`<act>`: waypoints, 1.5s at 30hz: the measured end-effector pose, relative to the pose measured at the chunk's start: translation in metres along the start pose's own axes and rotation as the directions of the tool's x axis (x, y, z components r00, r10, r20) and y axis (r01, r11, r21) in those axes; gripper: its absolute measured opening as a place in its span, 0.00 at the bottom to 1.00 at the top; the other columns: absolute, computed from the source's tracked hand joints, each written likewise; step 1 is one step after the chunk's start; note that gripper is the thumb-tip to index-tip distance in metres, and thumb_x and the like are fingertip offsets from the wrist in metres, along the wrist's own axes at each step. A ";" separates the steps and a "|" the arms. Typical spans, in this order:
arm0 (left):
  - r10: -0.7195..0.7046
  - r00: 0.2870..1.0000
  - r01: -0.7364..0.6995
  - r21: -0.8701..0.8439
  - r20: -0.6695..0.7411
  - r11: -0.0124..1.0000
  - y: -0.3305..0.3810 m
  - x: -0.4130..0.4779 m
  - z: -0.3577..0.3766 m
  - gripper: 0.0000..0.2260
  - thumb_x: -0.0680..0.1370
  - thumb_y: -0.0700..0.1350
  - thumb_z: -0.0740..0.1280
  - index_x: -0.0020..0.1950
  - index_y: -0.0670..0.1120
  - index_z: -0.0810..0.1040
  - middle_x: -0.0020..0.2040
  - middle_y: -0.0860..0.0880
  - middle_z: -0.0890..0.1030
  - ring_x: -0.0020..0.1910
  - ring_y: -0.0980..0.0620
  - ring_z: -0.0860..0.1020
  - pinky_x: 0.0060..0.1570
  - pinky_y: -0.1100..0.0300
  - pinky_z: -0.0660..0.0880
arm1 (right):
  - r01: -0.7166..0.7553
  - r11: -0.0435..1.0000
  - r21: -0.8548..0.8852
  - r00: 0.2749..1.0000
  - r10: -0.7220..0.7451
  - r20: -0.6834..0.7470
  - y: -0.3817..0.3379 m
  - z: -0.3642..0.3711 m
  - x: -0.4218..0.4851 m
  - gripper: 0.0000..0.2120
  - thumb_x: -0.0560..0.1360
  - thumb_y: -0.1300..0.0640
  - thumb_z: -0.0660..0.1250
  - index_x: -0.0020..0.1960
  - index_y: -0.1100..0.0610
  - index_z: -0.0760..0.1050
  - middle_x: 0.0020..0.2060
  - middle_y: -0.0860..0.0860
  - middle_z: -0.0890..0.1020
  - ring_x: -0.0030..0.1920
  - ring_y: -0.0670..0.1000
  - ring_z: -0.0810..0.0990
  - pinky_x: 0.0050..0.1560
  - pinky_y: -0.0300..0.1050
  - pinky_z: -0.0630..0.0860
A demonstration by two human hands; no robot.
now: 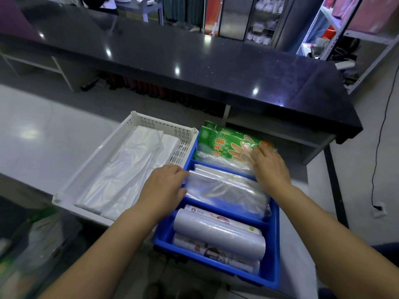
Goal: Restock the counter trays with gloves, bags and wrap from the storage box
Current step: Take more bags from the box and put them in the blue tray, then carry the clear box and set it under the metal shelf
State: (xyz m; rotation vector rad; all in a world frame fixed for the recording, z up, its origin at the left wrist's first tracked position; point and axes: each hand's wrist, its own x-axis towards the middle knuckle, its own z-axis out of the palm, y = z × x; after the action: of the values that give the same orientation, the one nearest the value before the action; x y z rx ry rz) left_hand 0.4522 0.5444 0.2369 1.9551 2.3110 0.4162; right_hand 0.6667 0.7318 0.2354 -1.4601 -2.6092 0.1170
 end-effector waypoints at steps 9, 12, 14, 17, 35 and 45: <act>-0.058 0.995 0.056 -0.025 -0.082 0.998 -0.056 -0.055 -0.035 0.19 0.74 0.48 0.67 0.65 0.49 0.74 0.62 0.50 0.78 0.60 0.48 0.74 0.60 0.53 0.68 | 0.331 0.944 0.008 0.934 -0.326 -0.143 -0.123 -0.031 -0.071 0.10 0.72 0.62 0.66 0.52 0.60 0.81 0.45 0.58 0.85 0.45 0.61 0.81 0.46 0.54 0.77; -0.070 0.991 0.067 -0.031 -0.117 0.997 -0.091 -0.097 -0.055 0.18 0.72 0.45 0.70 0.62 0.45 0.77 0.58 0.47 0.80 0.57 0.44 0.77 0.57 0.51 0.70 | 0.417 0.909 0.005 0.903 -0.414 -0.113 -0.193 -0.031 -0.091 0.10 0.73 0.58 0.64 0.51 0.58 0.81 0.43 0.56 0.85 0.43 0.61 0.81 0.42 0.54 0.77; -0.067 0.987 0.066 -0.009 -0.144 0.998 -0.122 -0.133 -0.071 0.17 0.67 0.41 0.74 0.56 0.42 0.81 0.51 0.45 0.83 0.50 0.41 0.80 0.50 0.50 0.75 | 0.455 0.891 0.002 0.882 -0.450 -0.142 -0.243 -0.026 -0.104 0.09 0.72 0.58 0.66 0.50 0.57 0.82 0.41 0.55 0.85 0.41 0.60 0.81 0.39 0.52 0.78; -0.093 0.983 0.098 0.021 -0.159 0.995 -0.182 -0.196 -0.091 0.17 0.61 0.40 0.78 0.48 0.43 0.82 0.44 0.45 0.83 0.42 0.41 0.81 0.43 0.51 0.78 | 0.483 0.875 0.028 0.868 -0.473 -0.151 -0.322 -0.010 -0.130 0.09 0.73 0.57 0.66 0.52 0.56 0.81 0.43 0.54 0.85 0.42 0.59 0.82 0.41 0.50 0.77; -0.547 0.835 0.534 -0.150 -0.064 0.832 -0.452 -0.449 -0.090 0.16 0.72 0.45 0.70 0.60 0.48 0.78 0.57 0.50 0.79 0.56 0.47 0.76 0.53 0.53 0.70 | 0.408 0.892 0.193 0.844 -0.449 0.294 -0.617 0.139 -0.218 0.13 0.78 0.51 0.57 0.53 0.52 0.79 0.49 0.50 0.82 0.49 0.51 0.78 0.48 0.50 0.78; -0.634 0.766 0.640 -0.044 0.102 0.767 -0.553 -0.432 -0.077 0.16 0.75 0.48 0.65 0.62 0.52 0.76 0.58 0.50 0.78 0.59 0.48 0.74 0.54 0.56 0.69 | 0.337 0.928 0.158 0.783 -0.369 0.500 -0.661 0.214 -0.177 0.19 0.77 0.55 0.57 0.29 0.47 0.57 0.27 0.44 0.63 0.28 0.46 0.62 0.25 0.38 0.56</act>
State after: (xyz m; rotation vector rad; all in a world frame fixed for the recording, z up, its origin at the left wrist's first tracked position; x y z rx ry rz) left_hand -0.0167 0.0295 0.1193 1.0037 2.6542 0.3352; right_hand 0.1662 0.2359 0.1014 -0.9835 -3.2246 0.6266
